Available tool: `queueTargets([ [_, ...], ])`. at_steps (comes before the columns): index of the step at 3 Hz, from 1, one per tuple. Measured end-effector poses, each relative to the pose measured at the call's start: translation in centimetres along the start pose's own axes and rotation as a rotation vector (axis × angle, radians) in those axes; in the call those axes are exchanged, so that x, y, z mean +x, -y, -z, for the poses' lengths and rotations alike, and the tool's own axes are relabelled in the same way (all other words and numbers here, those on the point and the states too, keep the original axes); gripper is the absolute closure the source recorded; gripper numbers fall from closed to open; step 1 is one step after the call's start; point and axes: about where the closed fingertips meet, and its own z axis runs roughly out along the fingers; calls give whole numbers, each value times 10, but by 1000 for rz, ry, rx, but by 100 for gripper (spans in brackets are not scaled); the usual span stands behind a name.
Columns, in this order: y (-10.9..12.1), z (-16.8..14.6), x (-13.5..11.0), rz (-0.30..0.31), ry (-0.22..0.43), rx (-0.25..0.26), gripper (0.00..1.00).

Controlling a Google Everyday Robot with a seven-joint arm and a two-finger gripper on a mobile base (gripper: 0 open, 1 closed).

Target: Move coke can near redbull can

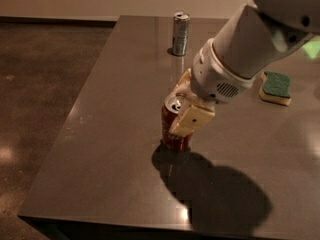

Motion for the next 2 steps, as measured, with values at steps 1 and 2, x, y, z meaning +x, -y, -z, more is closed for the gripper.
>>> queueTargets([
  [1, 22, 14, -1, -23, -3, 29, 100],
  [2, 61, 32, -1, -73, 13, 66, 100],
])
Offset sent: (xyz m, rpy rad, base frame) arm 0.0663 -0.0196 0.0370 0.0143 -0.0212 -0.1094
